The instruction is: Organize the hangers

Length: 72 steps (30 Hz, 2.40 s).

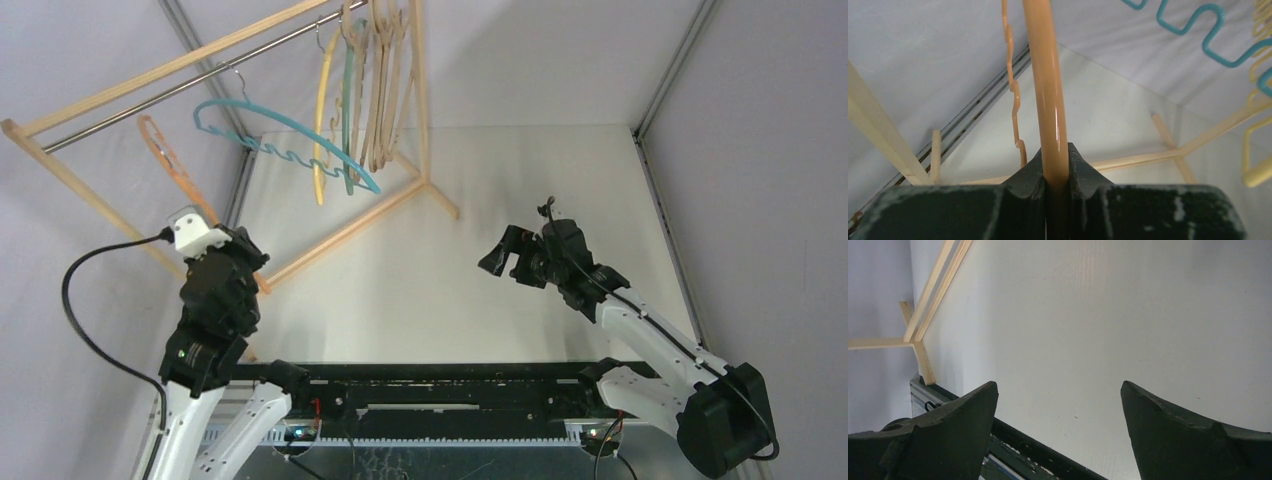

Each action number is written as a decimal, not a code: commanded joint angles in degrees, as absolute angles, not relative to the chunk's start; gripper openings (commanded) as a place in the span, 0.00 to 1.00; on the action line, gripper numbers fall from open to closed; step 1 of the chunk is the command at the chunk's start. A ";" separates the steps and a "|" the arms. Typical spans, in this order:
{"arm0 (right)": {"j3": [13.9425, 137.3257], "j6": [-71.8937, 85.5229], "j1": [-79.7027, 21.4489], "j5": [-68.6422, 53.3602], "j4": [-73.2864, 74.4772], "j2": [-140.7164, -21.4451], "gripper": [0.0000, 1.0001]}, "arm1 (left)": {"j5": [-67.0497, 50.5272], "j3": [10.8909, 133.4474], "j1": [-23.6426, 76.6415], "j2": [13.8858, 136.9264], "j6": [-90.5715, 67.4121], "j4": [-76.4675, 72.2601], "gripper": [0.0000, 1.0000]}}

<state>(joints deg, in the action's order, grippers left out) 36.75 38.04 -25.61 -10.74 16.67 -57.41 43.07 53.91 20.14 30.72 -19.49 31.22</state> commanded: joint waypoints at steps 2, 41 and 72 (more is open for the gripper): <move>36.75 38.89 -25.26 -12.08 13.09 -58.80 1.00 | 43.43 56.89 21.14 28.87 -17.55 29.09 0.00; 36.75 39.07 -24.22 -12.31 13.76 -58.52 1.00 | 43.69 68.30 21.44 44.17 -13.49 23.83 0.00; 33.90 36.07 -23.35 -11.09 13.87 -58.36 1.00 | 22.95 49.72 10.54 33.35 -25.35 23.35 0.99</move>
<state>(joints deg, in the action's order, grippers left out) 34.46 37.41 -23.64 -11.88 15.70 -59.07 26.70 54.46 10.83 35.00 -21.74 18.15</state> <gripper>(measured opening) 1.000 0.994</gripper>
